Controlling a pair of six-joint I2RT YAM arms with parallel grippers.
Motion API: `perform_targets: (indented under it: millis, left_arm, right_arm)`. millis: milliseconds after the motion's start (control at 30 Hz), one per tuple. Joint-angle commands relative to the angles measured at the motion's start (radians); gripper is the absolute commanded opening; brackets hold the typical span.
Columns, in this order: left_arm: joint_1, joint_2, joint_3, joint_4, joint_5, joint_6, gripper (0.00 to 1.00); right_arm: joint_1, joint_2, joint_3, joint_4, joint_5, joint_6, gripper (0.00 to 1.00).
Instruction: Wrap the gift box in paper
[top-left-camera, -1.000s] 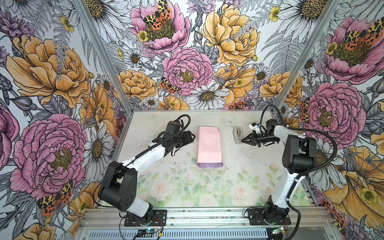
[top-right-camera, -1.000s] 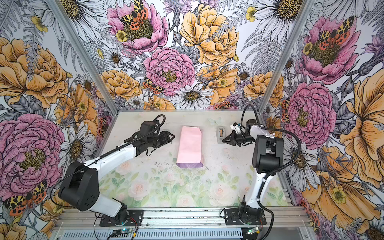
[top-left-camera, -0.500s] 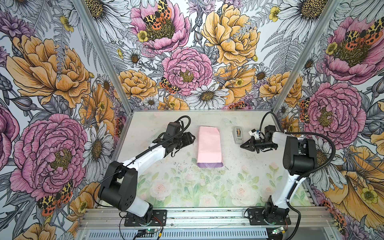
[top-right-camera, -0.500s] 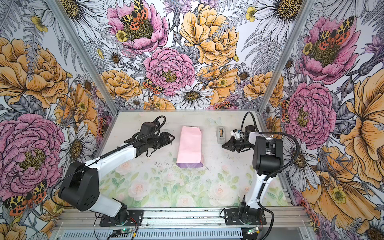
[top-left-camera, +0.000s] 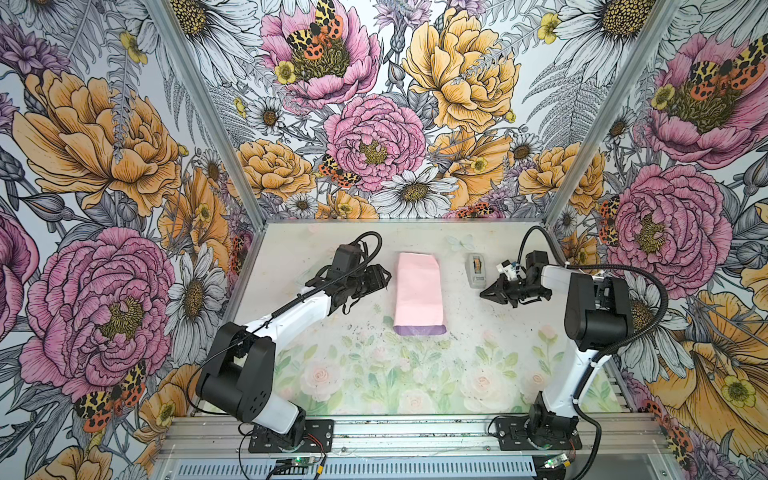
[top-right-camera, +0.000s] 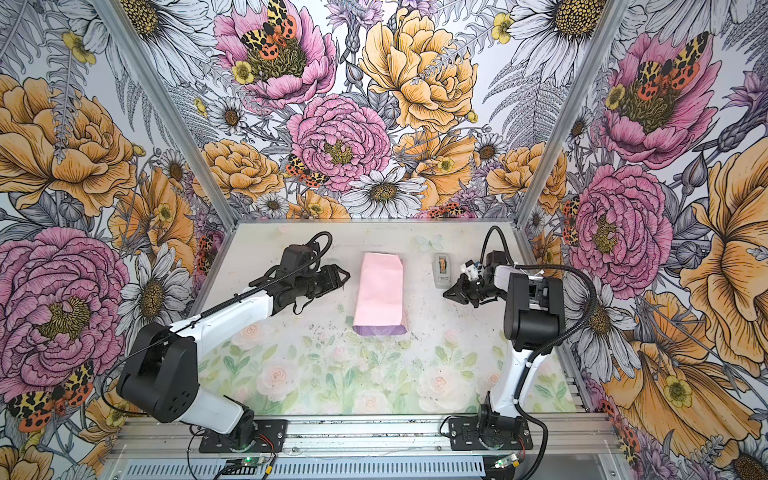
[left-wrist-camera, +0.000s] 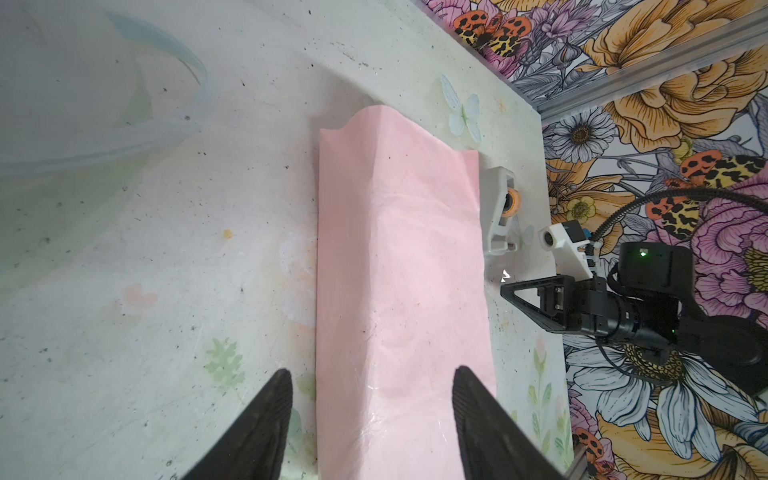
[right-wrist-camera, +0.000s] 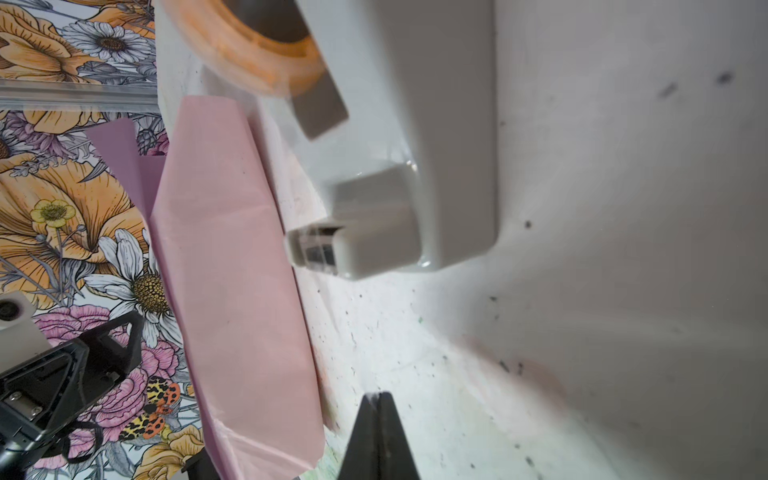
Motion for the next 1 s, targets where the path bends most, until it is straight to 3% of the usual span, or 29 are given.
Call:
perform_targets:
  millis: [0,967]
  left_arm:
    - [-0.003,-0.034,-0.017,0.025,-0.012,-0.008,0.63]
    - [-0.001,-0.049,-0.008,0.013,-0.019,-0.005,0.63]
  right_arm:
    - [0.007,0.018,-0.004,0.050,0.042,0.042,0.00]
    - [0.003,0.008,-0.034,0.072,0.184,0.108,0.00]
